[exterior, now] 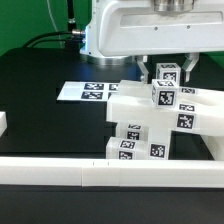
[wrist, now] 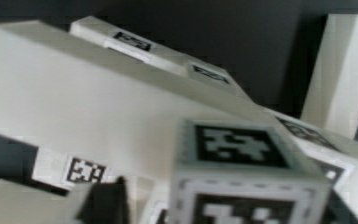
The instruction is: Assemble chair
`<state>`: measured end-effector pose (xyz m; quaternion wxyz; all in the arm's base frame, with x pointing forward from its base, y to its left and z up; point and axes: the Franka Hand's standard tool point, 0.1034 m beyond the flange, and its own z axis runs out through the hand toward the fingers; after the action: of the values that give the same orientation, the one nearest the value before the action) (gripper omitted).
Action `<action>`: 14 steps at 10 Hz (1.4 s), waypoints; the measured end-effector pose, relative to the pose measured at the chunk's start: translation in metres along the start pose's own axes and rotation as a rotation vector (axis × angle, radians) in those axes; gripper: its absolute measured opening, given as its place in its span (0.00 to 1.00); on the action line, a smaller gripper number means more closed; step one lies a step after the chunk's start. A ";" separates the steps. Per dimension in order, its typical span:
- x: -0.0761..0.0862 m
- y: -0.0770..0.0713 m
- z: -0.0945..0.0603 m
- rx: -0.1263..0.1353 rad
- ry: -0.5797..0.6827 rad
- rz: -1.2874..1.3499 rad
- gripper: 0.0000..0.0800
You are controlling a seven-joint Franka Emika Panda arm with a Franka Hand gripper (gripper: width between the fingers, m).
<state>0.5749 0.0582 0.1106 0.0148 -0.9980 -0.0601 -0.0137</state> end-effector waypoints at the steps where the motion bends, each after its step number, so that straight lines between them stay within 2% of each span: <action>1: 0.000 0.000 0.000 0.000 0.000 0.008 0.35; 3: 0.000 0.000 0.000 0.000 0.000 0.029 0.35; 5: 0.000 -0.001 0.000 0.002 0.000 0.165 0.35; 10: 0.001 -0.003 0.001 0.047 0.000 0.612 0.35; 14: 0.001 -0.006 0.001 0.058 -0.009 0.863 0.35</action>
Offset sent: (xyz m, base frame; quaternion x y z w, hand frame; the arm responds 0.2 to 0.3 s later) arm 0.0000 0.0000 0.0000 0.0000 0.0000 0.0650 0.9979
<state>0.5752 0.0641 0.1101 0.0472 -0.9309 0.3621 -0.0004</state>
